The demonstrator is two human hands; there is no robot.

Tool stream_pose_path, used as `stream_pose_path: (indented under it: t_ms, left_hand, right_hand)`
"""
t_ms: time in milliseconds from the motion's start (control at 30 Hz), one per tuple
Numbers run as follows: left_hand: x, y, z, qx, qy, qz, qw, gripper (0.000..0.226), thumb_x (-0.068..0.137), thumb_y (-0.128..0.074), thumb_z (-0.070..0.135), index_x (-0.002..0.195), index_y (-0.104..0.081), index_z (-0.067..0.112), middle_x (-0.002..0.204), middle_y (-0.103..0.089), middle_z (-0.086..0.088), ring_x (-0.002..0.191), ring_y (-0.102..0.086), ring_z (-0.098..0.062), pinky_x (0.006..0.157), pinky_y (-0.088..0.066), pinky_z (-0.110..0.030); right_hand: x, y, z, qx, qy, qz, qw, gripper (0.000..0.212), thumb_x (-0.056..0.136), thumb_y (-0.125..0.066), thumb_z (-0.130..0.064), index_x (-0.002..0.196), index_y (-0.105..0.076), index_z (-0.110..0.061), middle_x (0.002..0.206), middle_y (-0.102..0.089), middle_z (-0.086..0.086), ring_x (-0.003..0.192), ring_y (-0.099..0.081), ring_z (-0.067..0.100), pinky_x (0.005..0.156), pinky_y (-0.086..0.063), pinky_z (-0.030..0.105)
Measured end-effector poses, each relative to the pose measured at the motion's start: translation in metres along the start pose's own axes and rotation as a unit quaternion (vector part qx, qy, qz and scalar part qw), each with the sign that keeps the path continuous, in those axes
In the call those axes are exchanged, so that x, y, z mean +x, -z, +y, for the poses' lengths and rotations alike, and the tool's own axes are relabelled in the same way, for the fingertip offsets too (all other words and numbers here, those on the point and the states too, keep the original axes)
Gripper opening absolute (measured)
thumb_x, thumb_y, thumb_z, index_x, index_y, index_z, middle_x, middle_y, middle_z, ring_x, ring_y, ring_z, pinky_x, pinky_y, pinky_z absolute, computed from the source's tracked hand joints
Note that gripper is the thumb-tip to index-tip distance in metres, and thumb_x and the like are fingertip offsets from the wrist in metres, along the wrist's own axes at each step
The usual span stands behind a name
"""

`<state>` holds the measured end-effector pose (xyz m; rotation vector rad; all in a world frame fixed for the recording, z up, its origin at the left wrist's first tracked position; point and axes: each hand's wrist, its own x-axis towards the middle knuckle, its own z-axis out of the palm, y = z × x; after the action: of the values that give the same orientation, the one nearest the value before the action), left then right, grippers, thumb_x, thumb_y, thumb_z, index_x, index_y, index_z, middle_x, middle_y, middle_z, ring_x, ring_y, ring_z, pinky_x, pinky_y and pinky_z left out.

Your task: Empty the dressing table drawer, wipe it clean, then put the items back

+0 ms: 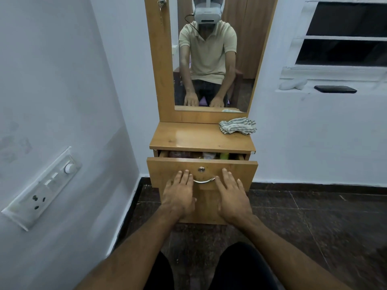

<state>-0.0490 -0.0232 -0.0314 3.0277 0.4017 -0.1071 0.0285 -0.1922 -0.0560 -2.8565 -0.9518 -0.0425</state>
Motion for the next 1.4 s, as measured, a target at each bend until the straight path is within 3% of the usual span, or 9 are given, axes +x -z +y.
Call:
stream_pose_path:
  t_ms: [200,567,667,1100,1233,1400]
  left_hand:
    - [0.038,-0.008,-0.018,0.036,0.016,-0.073,0.997,0.109,0.09,-0.053,0.064,0.158,0.016,0.013,0.164,0.027,-0.004,0.152,0.022,-0.025,0.124,0.002,-0.054]
    - [0.076,-0.025,-0.035,0.067,0.008,-0.074,0.995,0.123,0.082,-0.054,0.075,0.154,0.027,0.015,0.157,0.042,0.0,0.149,0.03,-0.024,0.122,0.007,-0.056]
    - [0.076,-0.036,-0.035,0.073,0.008,-0.057,0.996,0.127,0.082,-0.054,0.076,0.152,0.031,0.013,0.155,0.045,-0.002,0.149,0.03,-0.026,0.122,0.008,-0.056]
    - [0.077,-0.043,-0.038,0.053,0.004,-0.068,0.996,0.128,0.085,-0.067,0.056,0.149,0.036,0.015,0.152,0.049,0.001,0.152,0.022,-0.026,0.124,0.003,-0.051]
    - [0.071,-0.027,-0.039,0.087,0.002,-0.084,0.993,0.122,0.088,-0.067,0.044,0.15,0.035,0.016,0.155,0.045,0.002,0.153,0.017,-0.025,0.125,0.001,-0.051]
    - [0.061,0.001,-0.026,0.083,0.008,-0.097,0.992,0.108,0.094,-0.059,0.045,0.155,0.024,0.013,0.162,0.032,-0.002,0.155,0.011,-0.025,0.125,-0.001,-0.051]
  right_hand:
    - [0.029,-0.003,0.017,-0.033,-0.021,-0.069,0.997,0.091,0.094,-0.051,-0.024,0.162,0.009,-0.013,0.168,0.021,0.008,0.156,0.015,0.025,0.127,0.002,0.048]
    - [0.067,-0.021,0.025,-0.027,-0.01,-0.088,0.996,0.102,0.09,-0.054,-0.028,0.159,0.02,-0.017,0.16,0.04,0.009,0.153,0.025,0.027,0.126,0.005,0.049]
    - [0.067,-0.032,0.023,-0.013,-0.014,-0.058,0.998,0.098,0.091,-0.051,-0.03,0.16,0.018,-0.014,0.16,0.04,0.011,0.154,0.022,0.028,0.126,0.004,0.047]
    - [0.065,-0.036,0.022,0.042,-0.022,-0.036,0.998,0.092,0.095,-0.051,-0.023,0.16,0.011,-0.006,0.161,0.04,0.006,0.157,-0.004,0.024,0.127,-0.013,0.039]
    - [0.063,-0.024,0.023,0.033,-0.024,-0.066,0.997,0.093,0.093,-0.052,-0.024,0.161,0.01,-0.007,0.162,0.038,0.005,0.157,0.001,0.024,0.127,-0.013,0.042]
    - [0.059,0.003,0.023,0.013,-0.024,-0.101,0.995,0.093,0.094,-0.05,-0.026,0.161,0.012,-0.01,0.167,0.028,0.005,0.157,0.01,0.024,0.128,-0.004,0.045]
